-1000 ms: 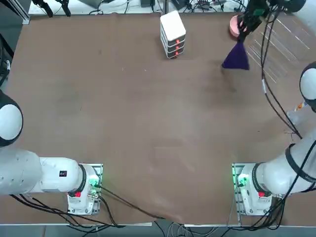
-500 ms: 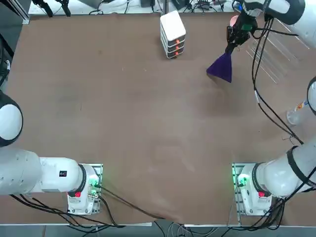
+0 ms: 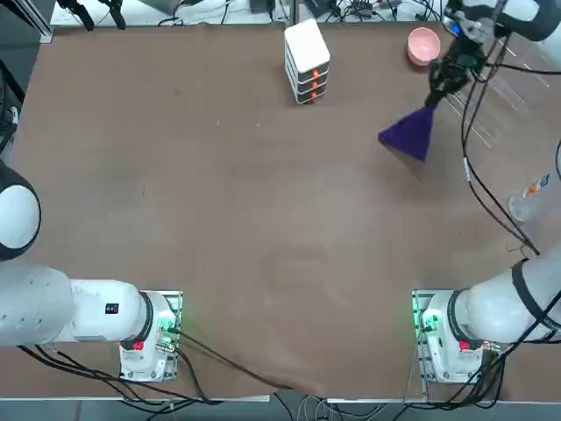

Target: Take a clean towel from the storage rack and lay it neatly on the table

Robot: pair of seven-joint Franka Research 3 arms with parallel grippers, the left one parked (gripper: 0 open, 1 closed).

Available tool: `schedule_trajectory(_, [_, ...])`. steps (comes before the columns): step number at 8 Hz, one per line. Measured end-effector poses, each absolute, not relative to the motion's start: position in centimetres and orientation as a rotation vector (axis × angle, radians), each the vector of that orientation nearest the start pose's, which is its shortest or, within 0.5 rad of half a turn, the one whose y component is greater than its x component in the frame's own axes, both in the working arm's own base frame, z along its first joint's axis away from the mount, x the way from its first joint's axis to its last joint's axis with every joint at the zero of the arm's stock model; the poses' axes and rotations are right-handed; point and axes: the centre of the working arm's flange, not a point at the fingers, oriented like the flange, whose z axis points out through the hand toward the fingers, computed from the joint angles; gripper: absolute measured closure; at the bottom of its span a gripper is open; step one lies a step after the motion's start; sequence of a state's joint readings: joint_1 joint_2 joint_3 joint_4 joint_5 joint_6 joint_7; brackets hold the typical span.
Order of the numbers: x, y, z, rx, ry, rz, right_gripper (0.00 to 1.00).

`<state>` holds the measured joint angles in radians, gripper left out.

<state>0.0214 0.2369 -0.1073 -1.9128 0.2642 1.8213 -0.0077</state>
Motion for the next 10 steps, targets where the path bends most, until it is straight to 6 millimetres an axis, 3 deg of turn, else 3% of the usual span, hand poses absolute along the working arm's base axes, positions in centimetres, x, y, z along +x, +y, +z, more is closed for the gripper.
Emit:
schedule_trajectory(2, [57.7, -8.5, 30.9, -2.866, 0.27, 0.382, 0.96])
schedule_trajectory(4, [58.8, -10.3, 26.6, -2.909, 0.27, 0.3, 0.96])
schedule_trajectory(5, [59.1, -10.9, 25.3, -2.936, 0.275, 0.268, 0.96])
schedule_trajectory(7, [59.4, -12.7, 24.4, -2.964, 0.293, 0.223, 0.95])
schedule_trajectory(10, [60.3, -13.2, 24.4, -2.999, 0.294, 0.113, 0.94])
